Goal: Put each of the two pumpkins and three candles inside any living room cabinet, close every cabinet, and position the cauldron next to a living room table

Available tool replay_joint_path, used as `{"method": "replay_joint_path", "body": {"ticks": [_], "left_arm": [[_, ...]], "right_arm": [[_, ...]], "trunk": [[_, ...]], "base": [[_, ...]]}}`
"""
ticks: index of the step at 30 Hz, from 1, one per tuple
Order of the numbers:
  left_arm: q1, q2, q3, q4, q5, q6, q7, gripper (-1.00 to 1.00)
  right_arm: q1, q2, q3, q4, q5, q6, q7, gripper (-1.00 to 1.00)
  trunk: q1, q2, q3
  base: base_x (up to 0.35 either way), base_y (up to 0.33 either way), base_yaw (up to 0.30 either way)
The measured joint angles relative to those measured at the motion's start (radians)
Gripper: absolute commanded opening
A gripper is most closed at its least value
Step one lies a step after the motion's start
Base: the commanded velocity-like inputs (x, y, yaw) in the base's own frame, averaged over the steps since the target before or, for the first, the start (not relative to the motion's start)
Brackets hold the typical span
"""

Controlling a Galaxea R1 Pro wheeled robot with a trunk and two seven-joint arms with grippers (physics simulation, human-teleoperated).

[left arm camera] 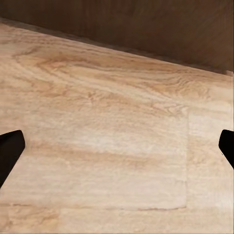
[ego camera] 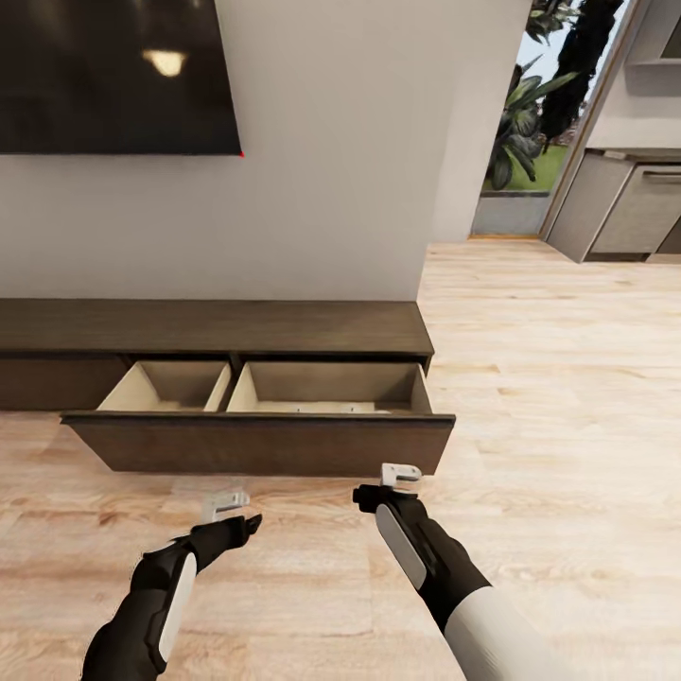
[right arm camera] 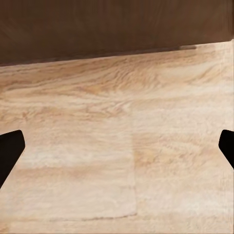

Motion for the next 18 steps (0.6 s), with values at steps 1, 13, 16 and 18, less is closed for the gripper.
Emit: {"method": "replay_joint_path", "body": {"ticks": [1, 13, 16, 18], "left_arm": [[0.0, 0.0, 0.0, 0.016, 0.0, -0.024, 0.017, 1.0], [0.0, 0.0, 0.0, 0.12, 0.0, -0.262, 0.144, 1.0], [0.0, 0.002, 0.001, 0.132, 0.0, -0.296, 0.146, 1.0], [0.0, 0.003, 0.002, 0.134, 0.0, -0.311, 0.147, 1.0]], "right_arm": [[0.0, 0.0, 0.0, 0.005, 0.001, -0.014, 0.0, 1.0], [0.0, 0.0, 0.026, 0.088, 0.006, -0.232, -0.001, 1.0], [0.0, 0.0, 0.04, 0.093, 0.006, -0.292, -0.001, 1.0], [0.0, 0.0, 0.043, 0.095, 0.005, -0.318, -0.001, 1.0]], "trunk": [[0.004, -0.007, -0.003], [0.05, -0.091, -0.041], [0.061, -0.112, -0.05], [0.069, -0.126, -0.056]], "base": [[0.0, 0.0, 0.0], [0.0, 0.0, 0.0], [0.0, 0.0, 0.0], [0.0, 0.0, 0.0]]}}
